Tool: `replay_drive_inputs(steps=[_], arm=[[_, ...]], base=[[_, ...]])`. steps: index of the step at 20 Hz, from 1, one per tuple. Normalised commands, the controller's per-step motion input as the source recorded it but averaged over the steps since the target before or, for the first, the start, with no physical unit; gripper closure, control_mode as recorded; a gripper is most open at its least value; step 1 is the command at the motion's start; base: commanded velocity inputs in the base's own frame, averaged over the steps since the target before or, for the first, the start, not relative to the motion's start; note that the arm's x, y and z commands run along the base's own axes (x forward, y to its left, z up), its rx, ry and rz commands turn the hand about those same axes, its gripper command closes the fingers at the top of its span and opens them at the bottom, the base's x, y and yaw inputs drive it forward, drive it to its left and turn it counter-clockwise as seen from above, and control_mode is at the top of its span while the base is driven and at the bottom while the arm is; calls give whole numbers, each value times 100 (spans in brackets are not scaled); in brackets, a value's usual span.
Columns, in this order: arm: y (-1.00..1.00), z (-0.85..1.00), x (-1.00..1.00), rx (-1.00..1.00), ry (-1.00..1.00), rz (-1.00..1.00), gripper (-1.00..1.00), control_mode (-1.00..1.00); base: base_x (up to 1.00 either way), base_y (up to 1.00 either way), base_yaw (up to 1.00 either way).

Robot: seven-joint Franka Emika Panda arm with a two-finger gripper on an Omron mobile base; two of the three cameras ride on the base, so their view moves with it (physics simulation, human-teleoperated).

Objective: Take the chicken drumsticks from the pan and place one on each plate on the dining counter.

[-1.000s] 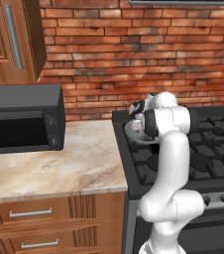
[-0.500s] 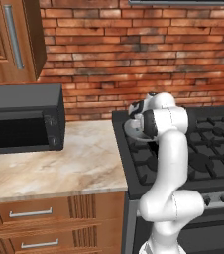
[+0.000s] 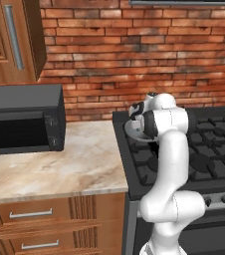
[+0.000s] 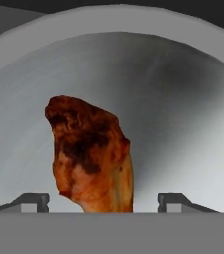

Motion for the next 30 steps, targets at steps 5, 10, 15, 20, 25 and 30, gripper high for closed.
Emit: replay_drive_inputs(steps=[5,10,15,20,25,30], arm=[[0,-67,-1,0,3,-3,100,-100],[0,-61,-8,0,1,-3,100,-100],[14,-57,-16,0,3,-5,100,-100],[43,-47,-25,0,3,-5,100,-100],[53,-51,-12,0,10,-1,100,-100],[39,-42,-34,0,8,0,100,-100]], base=[[0,0,0],[0,0,0],[0,0,0],[0,0,0],[0,0,0],[0,0,0]])
